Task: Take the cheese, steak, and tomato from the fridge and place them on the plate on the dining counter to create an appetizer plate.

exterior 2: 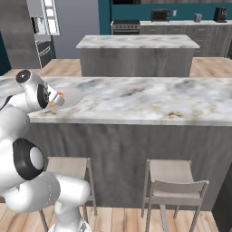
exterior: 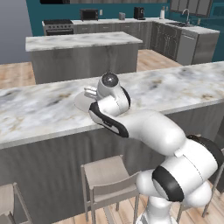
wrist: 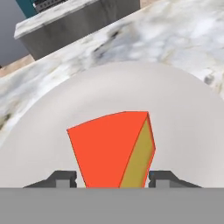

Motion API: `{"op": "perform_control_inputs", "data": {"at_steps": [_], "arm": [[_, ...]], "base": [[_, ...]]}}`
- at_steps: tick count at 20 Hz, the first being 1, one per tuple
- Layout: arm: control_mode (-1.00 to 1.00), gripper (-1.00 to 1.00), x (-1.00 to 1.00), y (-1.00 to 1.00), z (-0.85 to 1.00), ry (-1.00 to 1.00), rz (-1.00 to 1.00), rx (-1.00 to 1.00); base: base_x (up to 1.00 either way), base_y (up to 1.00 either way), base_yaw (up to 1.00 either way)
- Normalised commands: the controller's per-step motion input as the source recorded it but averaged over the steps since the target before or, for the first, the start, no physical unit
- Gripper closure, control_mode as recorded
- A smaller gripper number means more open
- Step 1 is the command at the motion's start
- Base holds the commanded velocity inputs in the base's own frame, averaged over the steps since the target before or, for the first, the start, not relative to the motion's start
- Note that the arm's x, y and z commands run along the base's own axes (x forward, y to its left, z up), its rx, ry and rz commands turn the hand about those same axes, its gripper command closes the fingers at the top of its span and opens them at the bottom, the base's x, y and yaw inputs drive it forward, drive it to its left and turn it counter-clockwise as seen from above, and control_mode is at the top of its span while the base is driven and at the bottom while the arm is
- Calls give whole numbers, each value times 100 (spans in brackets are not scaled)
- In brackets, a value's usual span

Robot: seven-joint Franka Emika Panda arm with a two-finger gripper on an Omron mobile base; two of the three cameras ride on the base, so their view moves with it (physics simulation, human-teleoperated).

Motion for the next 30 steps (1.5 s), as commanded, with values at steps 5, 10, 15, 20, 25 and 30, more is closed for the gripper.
{"op": "perform_control_inputs", "data": {"at_steps": [5,10,15,20,25,30], "arm": [[-100,-100,17,0,33,-11,-1,0],[-100,-100,-48,-14,95,-9,-2,0],[-100,-100,-100,-10,76,-1,0,3],[-100,-100,-100,-24,30,0,12,7],[-100,-100,-97,-42,15,0,27,7],[-100,-100,-76,-52,10,0,20,0]], "base": [[0,0,0],[0,0,0],[0,0,0],[0,0,0],[0,0,0],[0,0,0]]}}
